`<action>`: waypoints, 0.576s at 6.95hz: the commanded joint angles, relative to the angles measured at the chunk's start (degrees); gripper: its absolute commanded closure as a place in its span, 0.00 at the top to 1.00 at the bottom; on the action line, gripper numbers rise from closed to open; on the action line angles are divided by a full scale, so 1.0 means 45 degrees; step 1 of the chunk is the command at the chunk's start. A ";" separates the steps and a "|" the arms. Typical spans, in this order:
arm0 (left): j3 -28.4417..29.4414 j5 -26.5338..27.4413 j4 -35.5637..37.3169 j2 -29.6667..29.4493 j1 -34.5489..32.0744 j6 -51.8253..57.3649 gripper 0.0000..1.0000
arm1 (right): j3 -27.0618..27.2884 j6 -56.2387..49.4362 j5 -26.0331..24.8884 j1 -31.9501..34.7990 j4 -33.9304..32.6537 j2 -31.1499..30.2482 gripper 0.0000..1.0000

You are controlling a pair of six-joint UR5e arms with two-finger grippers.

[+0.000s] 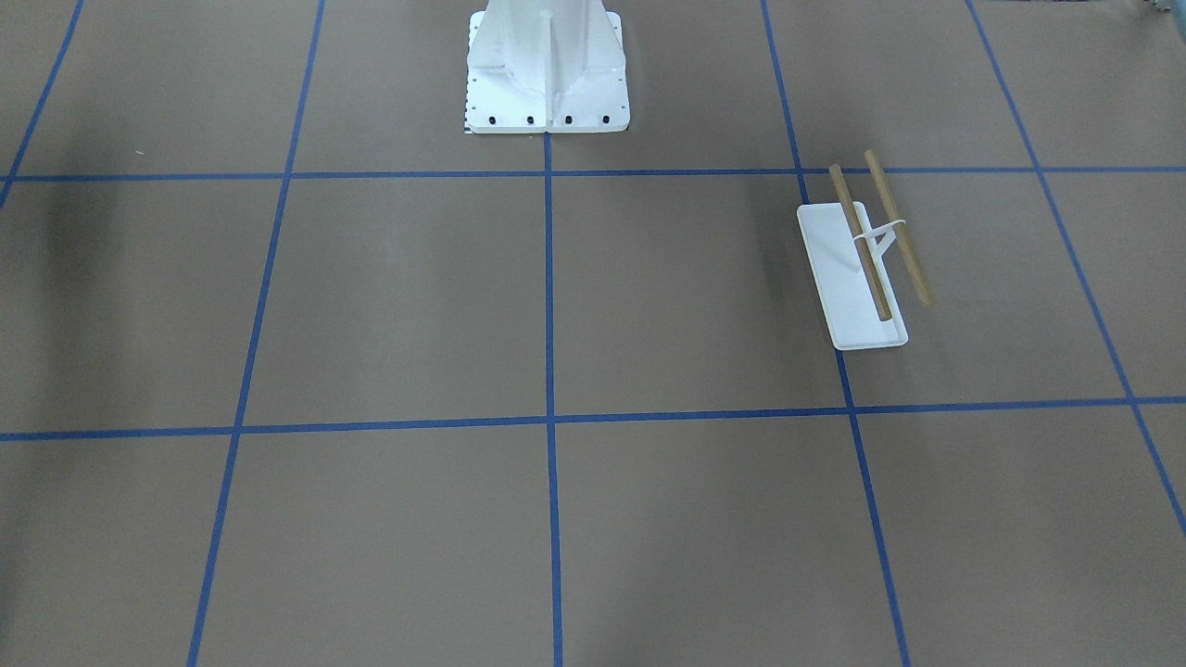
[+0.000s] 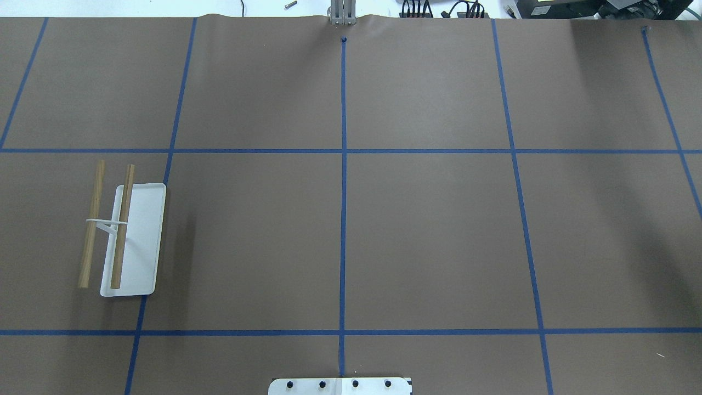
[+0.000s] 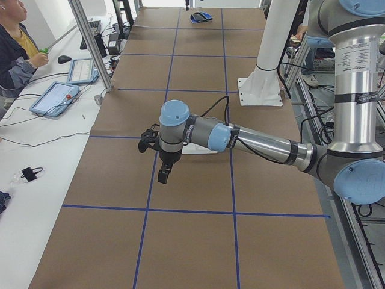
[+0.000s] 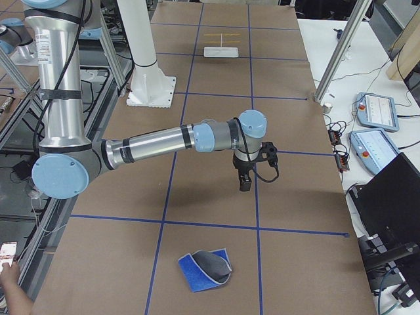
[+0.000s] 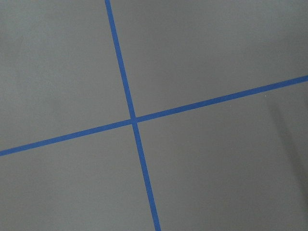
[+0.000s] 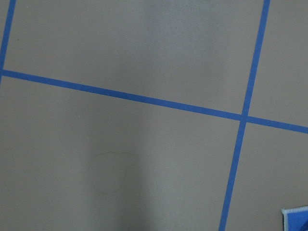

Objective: Hang towel on rack

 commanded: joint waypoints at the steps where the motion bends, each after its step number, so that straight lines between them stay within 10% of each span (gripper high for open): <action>1: -0.0046 -0.0006 -0.0239 0.0151 -0.0005 -0.0026 0.98 | 0.0034 0.0005 0.0058 0.0000 0.0010 -0.0036 1.00; 4: 0.0149 0.0013 -0.0259 0.0171 0.0014 -0.0006 0.98 | 0.0149 0.0004 0.0038 0.0000 0.0010 -0.0036 1.00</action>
